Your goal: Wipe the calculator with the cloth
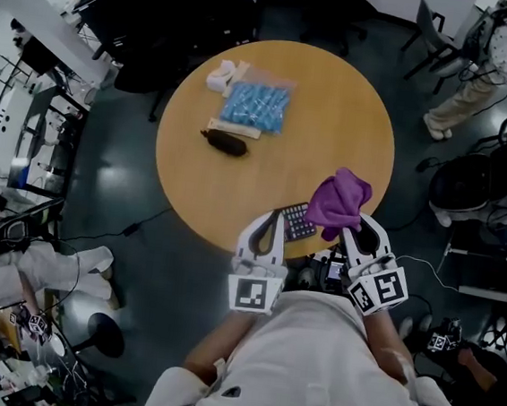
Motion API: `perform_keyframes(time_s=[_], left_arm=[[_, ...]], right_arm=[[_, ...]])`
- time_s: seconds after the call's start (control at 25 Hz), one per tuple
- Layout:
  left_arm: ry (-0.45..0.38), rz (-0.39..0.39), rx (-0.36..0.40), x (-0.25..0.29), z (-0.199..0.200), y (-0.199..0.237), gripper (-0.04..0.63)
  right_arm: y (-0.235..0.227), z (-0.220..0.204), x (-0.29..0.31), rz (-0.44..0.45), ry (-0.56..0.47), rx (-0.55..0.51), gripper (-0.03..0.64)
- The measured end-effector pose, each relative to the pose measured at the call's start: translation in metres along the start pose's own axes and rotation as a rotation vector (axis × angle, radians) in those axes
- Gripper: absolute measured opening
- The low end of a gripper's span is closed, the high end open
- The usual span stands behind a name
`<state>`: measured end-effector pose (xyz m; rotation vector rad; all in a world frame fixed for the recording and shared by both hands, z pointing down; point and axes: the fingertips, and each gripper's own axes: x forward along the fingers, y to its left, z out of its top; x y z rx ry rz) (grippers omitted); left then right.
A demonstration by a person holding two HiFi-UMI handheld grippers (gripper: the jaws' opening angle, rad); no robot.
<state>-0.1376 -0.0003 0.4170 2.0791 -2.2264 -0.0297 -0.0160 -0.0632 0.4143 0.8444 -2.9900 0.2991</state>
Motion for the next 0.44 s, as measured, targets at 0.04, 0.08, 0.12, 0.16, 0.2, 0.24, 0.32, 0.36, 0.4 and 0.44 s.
perform_keyframes(time_s=[0.04,0.08,0.12,0.16,0.2,0.24,0.32,0.36,0.4,0.44], left_arm=[[0.0,-0.002,-0.003,0.0002,0.0001,-0.0005,0.006],[0.003,-0.005,-0.001,0.0005,-0.0001,-0.0012,0.006],[0.008,-0.009,0.003,0.0007,-0.0007,-0.0019,0.006],[0.013,-0.012,0.007,0.0007,-0.0015,-0.0024,0.006],[0.016,-0.014,0.01,0.0007,-0.0022,-0.0024,0.006],[0.017,-0.015,0.011,0.0007,-0.0029,-0.0021,0.006],[0.013,-0.015,0.015,0.0006,-0.0035,-0.0009,0.006],[0.01,-0.015,0.014,0.0004,-0.0035,-0.0003,0.006],[0.007,-0.015,0.013,0.0003,-0.0035,0.0002,0.006],[0.004,-0.015,0.011,0.0001,-0.0035,0.0006,0.006]], right_arm=[[-0.0002,-0.0001,0.0003,-0.002,0.0,0.001,0.087],[-0.0006,-0.0001,0.0007,-0.003,-0.001,0.002,0.087],[-0.001,0.0,0.0012,-0.004,-0.001,0.002,0.087],[-0.0013,0.0,0.0016,-0.006,-0.001,0.002,0.087],[-0.0016,-0.0001,0.002,-0.007,-0.001,0.002,0.087],[-0.0017,-0.0003,0.0024,-0.007,-0.001,0.002,0.087],[-0.0015,-0.0011,0.0024,-0.009,-0.001,0.002,0.087],[-0.0013,-0.0016,0.0023,-0.009,-0.001,0.002,0.087],[-0.001,-0.0021,0.0021,-0.01,-0.001,0.003,0.087],[-0.0007,-0.0026,0.002,-0.01,-0.001,0.004,0.087]])
